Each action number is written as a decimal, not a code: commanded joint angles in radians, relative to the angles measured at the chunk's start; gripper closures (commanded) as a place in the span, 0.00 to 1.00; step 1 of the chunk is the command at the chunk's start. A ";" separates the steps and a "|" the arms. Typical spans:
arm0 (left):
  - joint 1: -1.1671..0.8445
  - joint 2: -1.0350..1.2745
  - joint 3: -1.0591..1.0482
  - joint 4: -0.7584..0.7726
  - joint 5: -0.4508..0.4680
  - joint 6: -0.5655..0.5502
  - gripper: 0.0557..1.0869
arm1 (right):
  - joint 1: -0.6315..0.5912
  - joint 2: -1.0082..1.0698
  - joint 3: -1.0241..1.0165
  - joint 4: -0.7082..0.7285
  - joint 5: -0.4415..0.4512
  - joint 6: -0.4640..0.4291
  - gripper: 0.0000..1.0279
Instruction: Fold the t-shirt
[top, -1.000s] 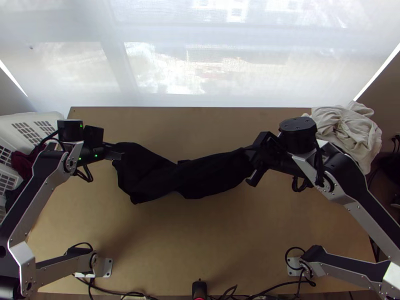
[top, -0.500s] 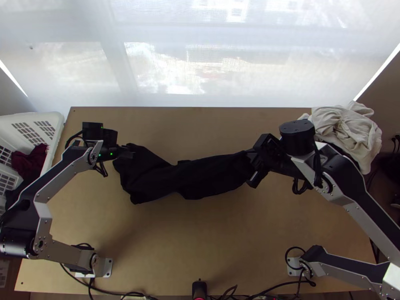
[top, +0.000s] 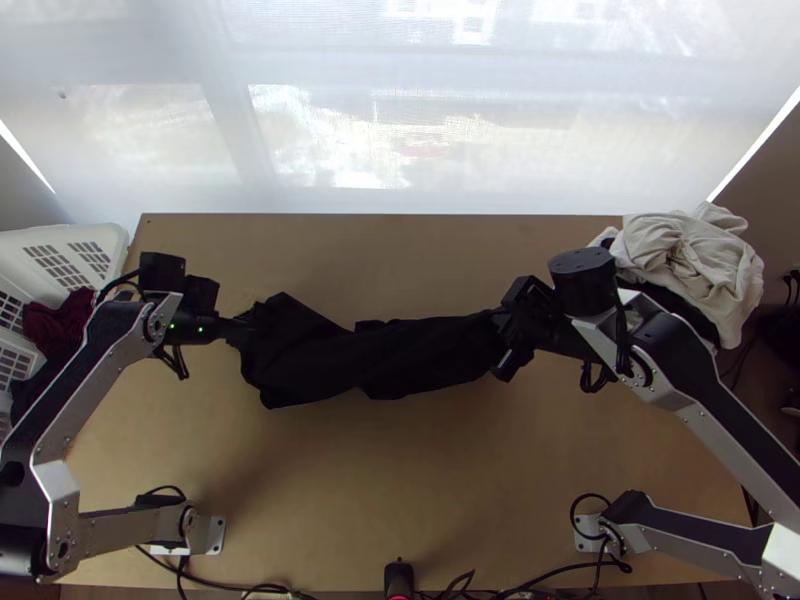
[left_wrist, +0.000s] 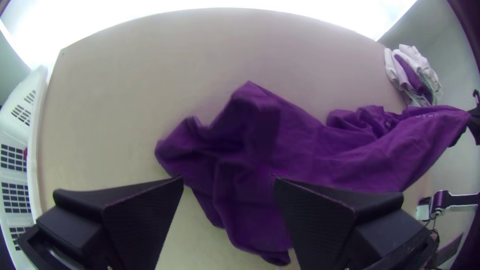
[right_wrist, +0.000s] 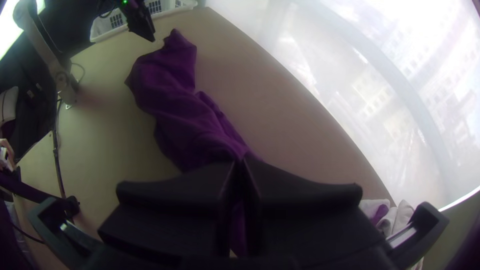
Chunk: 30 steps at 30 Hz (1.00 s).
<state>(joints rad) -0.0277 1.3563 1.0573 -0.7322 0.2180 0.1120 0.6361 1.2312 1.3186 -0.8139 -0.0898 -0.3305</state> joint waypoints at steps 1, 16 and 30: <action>-0.041 -0.097 0.021 -0.299 0.057 -0.067 0.14 | 0.011 0.002 -0.012 0.004 0.001 -0.008 0.97; -0.184 -0.105 -0.132 -0.289 0.095 -0.087 0.20 | 0.020 -0.010 -0.010 0.009 -0.001 -0.002 0.97; -0.193 -0.100 -0.313 -0.007 0.061 -0.094 0.27 | 0.017 -0.012 -0.007 0.007 -0.001 0.002 0.97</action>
<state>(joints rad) -0.2161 1.2526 0.8120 -0.8471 0.2844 0.0219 0.6544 1.2186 1.3090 -0.8059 -0.0910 -0.3328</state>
